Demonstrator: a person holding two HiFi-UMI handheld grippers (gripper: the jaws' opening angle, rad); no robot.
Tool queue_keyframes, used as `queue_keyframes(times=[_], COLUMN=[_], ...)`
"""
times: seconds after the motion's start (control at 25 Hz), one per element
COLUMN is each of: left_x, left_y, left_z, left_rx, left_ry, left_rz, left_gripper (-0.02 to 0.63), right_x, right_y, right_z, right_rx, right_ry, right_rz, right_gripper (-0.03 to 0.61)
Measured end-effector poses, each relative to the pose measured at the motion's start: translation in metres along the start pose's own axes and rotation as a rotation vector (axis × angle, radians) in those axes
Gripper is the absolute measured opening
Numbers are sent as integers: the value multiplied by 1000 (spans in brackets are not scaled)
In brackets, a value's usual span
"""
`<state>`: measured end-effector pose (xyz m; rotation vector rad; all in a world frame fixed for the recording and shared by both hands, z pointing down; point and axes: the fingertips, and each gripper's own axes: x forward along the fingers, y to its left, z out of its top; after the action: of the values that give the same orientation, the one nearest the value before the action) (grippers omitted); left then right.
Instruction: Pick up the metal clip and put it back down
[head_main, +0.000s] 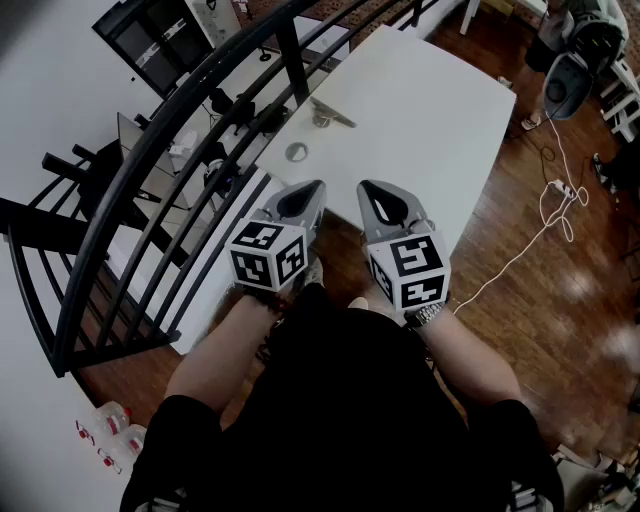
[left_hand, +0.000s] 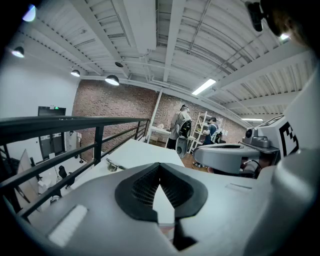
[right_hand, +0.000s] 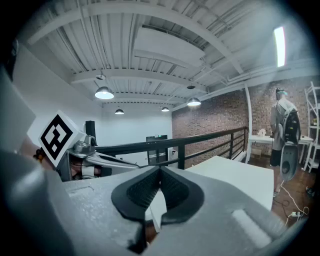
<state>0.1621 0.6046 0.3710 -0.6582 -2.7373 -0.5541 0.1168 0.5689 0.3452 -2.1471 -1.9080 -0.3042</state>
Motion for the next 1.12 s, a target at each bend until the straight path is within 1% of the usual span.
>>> queue_keyframes(times=[0.16, 0.4, 0.76, 1.0, 1.12], left_x=[11, 34, 94, 120, 137], left_y=[11, 45, 101, 130, 146], left_z=[-1, -2, 3, -31, -42], left_rx=[-23, -92, -264, -404, -472], left_ry=[9, 27, 78, 121, 145], left_rz=[-6, -18, -33, -52, -55], left_gripper=[12, 12, 12, 12, 12], right_x=[11, 43, 111, 141, 155], right_y=[-5, -11, -34, -34, -42], right_z=[-3, -7, -14, -44, -52], right_rx=[-6, -4, 15, 28, 40], right_ry=[11, 33, 113, 166, 192], right_rz=[-8, -21, -15, -15, -24], right_gripper=[-8, -8, -8, -8, -8])
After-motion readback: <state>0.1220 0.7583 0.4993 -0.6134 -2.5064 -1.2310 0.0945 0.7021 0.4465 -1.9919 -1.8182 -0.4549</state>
